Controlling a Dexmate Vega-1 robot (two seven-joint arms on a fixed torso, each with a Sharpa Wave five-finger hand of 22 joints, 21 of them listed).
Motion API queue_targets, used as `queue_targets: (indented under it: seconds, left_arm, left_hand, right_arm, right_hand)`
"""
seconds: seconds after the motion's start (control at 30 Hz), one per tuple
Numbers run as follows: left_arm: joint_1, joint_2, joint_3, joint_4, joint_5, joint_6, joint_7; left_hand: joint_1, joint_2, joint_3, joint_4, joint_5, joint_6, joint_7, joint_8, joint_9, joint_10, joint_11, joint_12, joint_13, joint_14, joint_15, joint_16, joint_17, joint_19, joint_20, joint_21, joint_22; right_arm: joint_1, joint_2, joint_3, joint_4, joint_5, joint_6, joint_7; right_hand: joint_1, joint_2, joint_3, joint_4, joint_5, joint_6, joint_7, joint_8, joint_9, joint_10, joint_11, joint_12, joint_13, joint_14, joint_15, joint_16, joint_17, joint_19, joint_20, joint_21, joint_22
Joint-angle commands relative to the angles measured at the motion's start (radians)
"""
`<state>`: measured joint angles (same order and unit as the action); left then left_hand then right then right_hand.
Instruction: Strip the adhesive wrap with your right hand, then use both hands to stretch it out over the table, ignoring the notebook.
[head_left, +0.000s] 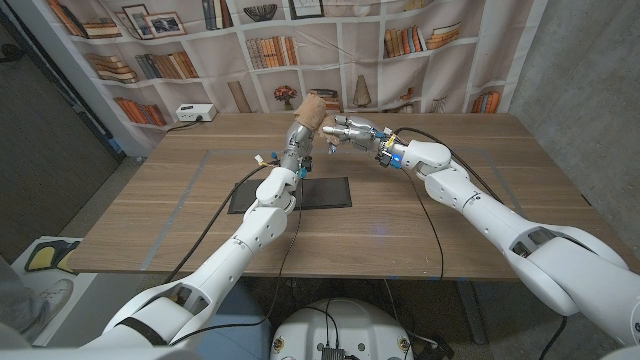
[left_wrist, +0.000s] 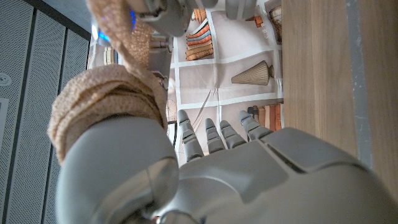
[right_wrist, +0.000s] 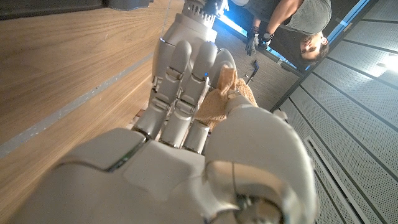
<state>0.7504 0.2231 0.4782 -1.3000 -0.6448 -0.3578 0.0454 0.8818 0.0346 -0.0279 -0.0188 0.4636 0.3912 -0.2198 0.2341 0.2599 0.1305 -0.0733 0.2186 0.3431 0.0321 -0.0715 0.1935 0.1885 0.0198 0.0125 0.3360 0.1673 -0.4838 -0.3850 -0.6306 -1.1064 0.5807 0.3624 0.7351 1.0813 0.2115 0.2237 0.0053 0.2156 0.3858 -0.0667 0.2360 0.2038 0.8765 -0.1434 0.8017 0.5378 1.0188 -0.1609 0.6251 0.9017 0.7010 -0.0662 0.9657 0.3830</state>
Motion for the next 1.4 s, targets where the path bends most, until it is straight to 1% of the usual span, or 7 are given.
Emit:
queue_targets:
  seconds: [0.03,0.3,0.33,0.4,0.57,0.77,1.4]
  left_arm:
    - [0.012,0.003,-0.006,-0.01,-0.001,-0.004,0.01]
    - [0.022,0.008,-0.014,-0.022,-0.001,-0.011,0.022]
    - [0.023,0.009,-0.015,-0.024,-0.002,-0.011,0.022]
    - [0.025,0.011,-0.017,-0.027,-0.002,-0.011,0.025]
    - [0.028,0.012,-0.02,-0.026,-0.006,-0.013,0.024]
    - [0.026,0.011,-0.02,-0.019,-0.011,-0.014,0.017]
    - [0.022,0.002,-0.027,0.004,-0.014,-0.03,0.018]
  left_hand:
    - [-0.001,0.008,-0.003,0.003,0.004,0.008,0.0,0.001,0.002,0.009,0.002,0.006,0.001,0.009,-0.006,0.005,0.004,0.008,-0.003,-0.006,0.004]
    - [-0.003,0.009,-0.007,0.006,0.005,0.011,0.0,0.001,0.001,0.012,0.0,0.007,-0.002,0.012,-0.006,0.006,0.003,0.01,-0.001,-0.01,0.004]
    - [-0.003,0.01,-0.008,0.006,0.005,0.012,0.0,0.001,0.001,0.014,-0.002,0.008,-0.002,0.013,-0.005,0.006,0.003,0.011,-0.001,-0.01,0.004]
    - [-0.003,0.01,-0.008,0.007,0.005,0.014,0.0,0.002,0.001,0.014,-0.002,0.008,-0.003,0.014,-0.006,0.006,0.003,0.011,-0.001,-0.011,0.004]
    - [-0.005,0.014,-0.011,0.01,0.007,0.022,0.0,0.004,0.001,0.017,-0.002,0.009,-0.005,0.015,-0.006,0.006,0.003,0.013,-0.001,-0.014,0.004]
    - [-0.007,0.018,-0.014,0.013,0.008,0.037,0.0,0.008,0.0,0.02,-0.002,0.01,-0.007,0.016,-0.006,0.006,0.003,0.018,0.0,-0.017,0.004]
    - [-0.011,0.025,-0.024,0.021,0.011,0.08,0.0,0.02,-0.003,0.031,-0.006,0.013,-0.014,0.023,-0.006,0.007,0.003,0.028,0.001,-0.027,0.005]
  right_arm:
    - [0.004,-0.008,0.004,-0.008,0.005,-0.008,0.009]
    - [0.016,-0.01,-0.005,-0.009,0.005,-0.025,0.028]
    - [0.02,-0.008,-0.006,-0.004,0.005,-0.025,0.035]
    - [0.022,-0.005,-0.007,-0.001,0.006,-0.026,0.036]
    - [0.03,-0.002,-0.01,0.009,0.003,-0.027,0.044]
    - [0.04,0.001,-0.012,0.021,0.0,-0.027,0.05]
    - [0.051,0.039,0.011,0.096,0.03,0.003,0.071]
  right_hand:
    - [0.0,0.001,0.032,0.013,0.009,0.34,-0.06,0.039,0.052,0.013,-0.014,0.017,0.018,0.022,-0.065,0.013,0.022,0.001,-0.097,0.026,0.008]
    - [0.007,-0.007,0.118,0.045,0.001,0.32,-0.06,0.019,0.105,-0.013,-0.02,0.073,0.127,0.06,-0.065,0.068,0.138,-0.025,-0.099,0.114,0.041]
    - [0.004,-0.015,0.151,0.055,-0.009,0.318,-0.056,0.012,0.14,-0.031,-0.022,0.115,0.207,0.063,-0.062,0.104,0.221,-0.043,-0.105,0.179,0.075]
    - [0.001,-0.016,0.172,0.057,-0.015,0.315,-0.058,0.006,0.168,-0.05,-0.023,0.143,0.269,0.093,-0.063,0.151,0.293,-0.025,-0.115,0.233,0.081]
    - [0.002,-0.022,0.186,0.052,-0.018,0.312,-0.06,0.001,0.188,-0.072,-0.02,0.152,0.3,0.095,-0.063,0.178,0.326,-0.02,-0.131,0.271,0.089]
    - [0.016,-0.028,0.204,0.027,-0.018,0.322,-0.064,-0.005,0.22,-0.115,-0.006,0.127,0.291,0.089,-0.061,0.232,0.335,0.013,-0.146,0.354,0.12]
    - [0.05,-0.032,0.242,-0.017,-0.017,0.356,-0.016,-0.02,0.244,-0.081,0.047,0.117,0.259,0.079,-0.06,0.299,0.332,0.044,-0.147,0.442,0.107]
